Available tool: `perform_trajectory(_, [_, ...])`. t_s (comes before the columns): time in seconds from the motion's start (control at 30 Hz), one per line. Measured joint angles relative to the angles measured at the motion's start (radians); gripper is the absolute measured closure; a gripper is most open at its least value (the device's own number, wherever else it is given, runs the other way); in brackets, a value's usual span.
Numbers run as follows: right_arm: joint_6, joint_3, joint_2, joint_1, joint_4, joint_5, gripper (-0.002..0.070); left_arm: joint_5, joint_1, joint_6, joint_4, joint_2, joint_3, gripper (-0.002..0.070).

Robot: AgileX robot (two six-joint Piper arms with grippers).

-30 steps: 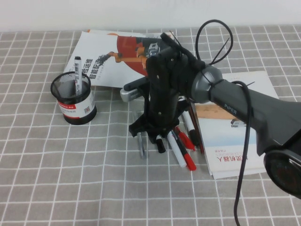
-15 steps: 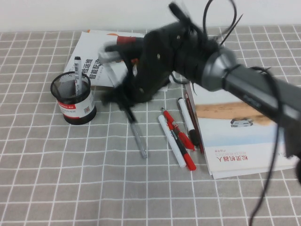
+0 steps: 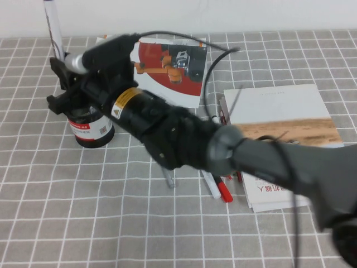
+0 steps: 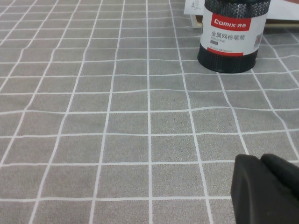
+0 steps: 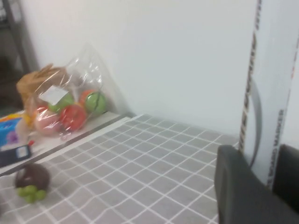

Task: Put the pen into the pen holder

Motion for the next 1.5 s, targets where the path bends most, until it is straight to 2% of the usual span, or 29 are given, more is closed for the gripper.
perform_trajectory(0.13, [-0.064,-0.117,0.127,-0.002,0.053,-0.019,0.0577,0.000,0.000,0.000,0.000,0.000,0.000,0.0678])
perform_trajectory(0.33, [-0.099,-0.256,0.249,-0.018,0.096,0.062,0.0577,0.000,0.000,0.000,0.000,0.000,0.000,0.0678])
perform_trajectory(0.4, [-0.099,-0.265,0.255,-0.021,0.103,0.083,0.0551,0.000,0.000,0.000,0.000,0.000,0.000,0.0678])
perform_trajectory(0.47, [-0.103,-0.271,0.255,-0.026,0.111,0.108,0.0475,0.000,0.000,0.000,0.000,0.000,0.000,0.0678])
perform_trajectory(0.57, [-0.121,-0.276,0.253,-0.032,0.144,0.147,0.0298,0.000,0.000,0.000,0.000,0.000,0.000,0.0678])
perform_trajectory(0.6, [-0.124,-0.276,0.250,-0.033,0.151,0.165,0.0259,0.000,0.000,0.000,0.000,0.000,0.000,0.0678])
perform_trajectory(0.67, [-0.126,-0.276,0.234,-0.036,0.153,0.237,0.0238,0.000,0.000,0.000,0.000,0.000,0.000,0.0678])
perform_trajectory(0.73, [-0.128,-0.276,0.202,-0.036,0.142,0.328,0.0294,0.000,0.000,0.000,0.000,0.000,0.000,0.0678])
perform_trajectory(0.87, [-0.123,-0.264,0.059,-0.023,0.044,0.589,0.0568,0.000,0.000,0.000,0.000,0.000,0.000,0.0678])
perform_trajectory(0.97, [-0.061,-0.166,-0.084,0.008,-0.019,0.637,0.0653,0.000,0.000,0.000,0.000,0.000,0.000,0.0678])
perform_trajectory(1.03, [0.002,-0.044,-0.183,0.030,-0.042,0.546,0.0673,0.000,0.000,0.000,0.000,0.000,0.000,0.0678])
perform_trajectory(1.27, [0.070,0.525,-0.483,0.072,-0.087,-0.043,0.0688,0.000,0.000,0.000,0.000,0.000,0.000,0.0678])
perform_trajectory(1.33, [0.071,0.642,-0.542,0.074,-0.131,-0.106,0.0688,0.000,0.000,0.000,0.000,0.000,0.000,0.0678])
perform_trajectory(1.5, [0.114,0.797,-0.687,0.074,-0.277,-0.119,0.0688,0.000,0.000,0.000,0.000,0.000,0.000,0.0678])
